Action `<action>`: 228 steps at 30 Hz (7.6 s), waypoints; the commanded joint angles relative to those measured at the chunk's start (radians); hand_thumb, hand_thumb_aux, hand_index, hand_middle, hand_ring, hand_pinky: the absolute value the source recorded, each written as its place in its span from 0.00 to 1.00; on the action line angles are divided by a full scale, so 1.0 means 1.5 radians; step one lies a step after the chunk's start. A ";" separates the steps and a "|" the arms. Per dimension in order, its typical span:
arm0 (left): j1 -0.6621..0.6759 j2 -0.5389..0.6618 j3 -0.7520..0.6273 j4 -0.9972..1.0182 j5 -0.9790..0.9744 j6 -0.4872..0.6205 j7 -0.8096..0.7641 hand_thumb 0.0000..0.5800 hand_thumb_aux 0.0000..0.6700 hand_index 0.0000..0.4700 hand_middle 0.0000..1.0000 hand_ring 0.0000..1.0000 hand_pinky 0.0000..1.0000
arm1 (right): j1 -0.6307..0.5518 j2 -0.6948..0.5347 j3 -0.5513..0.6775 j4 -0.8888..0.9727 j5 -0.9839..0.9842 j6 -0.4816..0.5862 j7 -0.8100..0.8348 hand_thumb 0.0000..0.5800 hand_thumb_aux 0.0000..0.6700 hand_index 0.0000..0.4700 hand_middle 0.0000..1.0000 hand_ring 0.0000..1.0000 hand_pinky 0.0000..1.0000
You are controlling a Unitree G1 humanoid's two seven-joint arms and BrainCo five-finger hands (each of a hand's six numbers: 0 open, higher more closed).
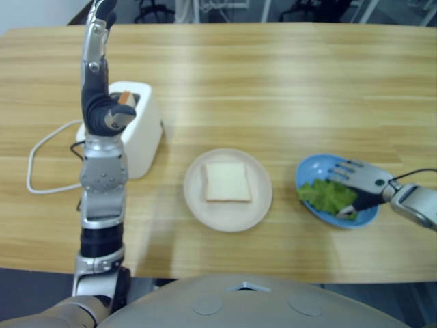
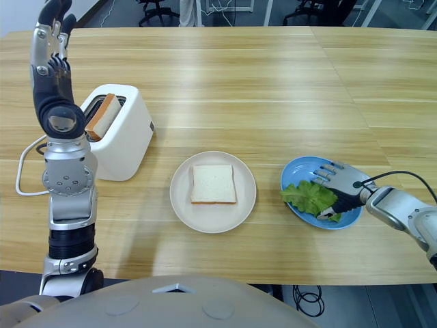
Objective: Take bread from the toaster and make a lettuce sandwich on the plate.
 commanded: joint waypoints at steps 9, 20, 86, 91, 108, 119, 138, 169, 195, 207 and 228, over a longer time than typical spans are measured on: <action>0.001 0.016 0.012 -0.010 -0.013 0.005 -0.021 0.00 0.00 0.00 0.00 0.00 0.00 | -0.041 0.046 0.090 0.069 -0.049 0.020 -0.044 0.92 0.72 0.71 0.00 0.00 0.00; 0.001 0.025 0.018 -0.011 -0.017 0.003 -0.031 0.00 0.00 0.00 0.00 0.00 0.00 | -0.063 0.071 0.114 0.110 -0.046 0.041 -0.122 1.00 1.00 0.98 0.00 0.00 0.00; -0.055 0.023 -0.023 0.080 0.011 -0.035 -0.025 0.00 0.00 0.00 0.00 0.00 0.00 | -0.325 0.338 0.292 0.123 0.000 -0.028 -0.149 0.07 0.04 0.03 0.35 0.35 0.35; -0.051 0.026 -0.021 0.078 0.009 -0.035 -0.029 0.00 0.00 0.00 0.00 0.00 0.00 | -0.329 0.346 0.297 0.138 -0.002 -0.017 -0.159 0.01 0.00 0.00 0.35 0.35 0.35; -0.040 0.028 -0.025 0.070 0.012 -0.026 -0.036 0.00 0.00 0.00 0.00 0.00 0.00 | -0.323 0.341 0.276 0.064 0.001 0.012 -0.175 0.00 0.00 0.00 0.33 0.33 0.33; -0.040 0.030 -0.024 0.071 0.012 -0.028 -0.039 0.00 0.00 0.00 0.00 0.00 0.00 | -0.307 0.326 0.249 0.015 0.026 0.011 -0.144 0.00 0.00 0.00 0.00 0.00 0.00; -0.035 0.035 -0.012 0.059 0.008 -0.025 -0.039 0.00 0.00 0.00 0.00 0.00 0.00 | -0.326 0.324 0.203 0.047 0.012 0.059 -0.186 0.00 0.00 0.00 0.00 0.00 0.00; 0.001 0.134 0.147 0.283 -0.053 -0.052 -0.008 0.00 0.00 0.00 0.00 0.00 0.00 | -0.198 0.407 -0.191 -0.157 0.629 -0.180 -0.281 0.00 0.00 0.00 0.00 0.00 0.00; 0.127 0.409 0.036 0.390 0.223 0.135 -0.079 0.00 0.00 0.00 0.00 0.00 0.00 | -0.149 0.549 -0.321 -0.381 0.755 -0.167 -0.097 0.00 0.00 0.00 0.00 0.00 0.00; 0.104 0.410 -0.036 0.317 0.255 0.177 -0.134 0.00 0.00 0.00 0.00 0.00 0.00 | -0.136 0.581 -0.341 -0.387 0.715 -0.169 -0.079 0.00 0.00 0.00 0.00 0.00 0.00; -0.034 0.354 -0.097 0.507 0.242 0.158 -0.039 1.00 1.00 0.98 0.00 0.00 0.00 | -0.109 0.600 -0.361 -0.350 0.687 -0.212 -0.070 0.00 0.00 0.00 0.00 0.00 0.00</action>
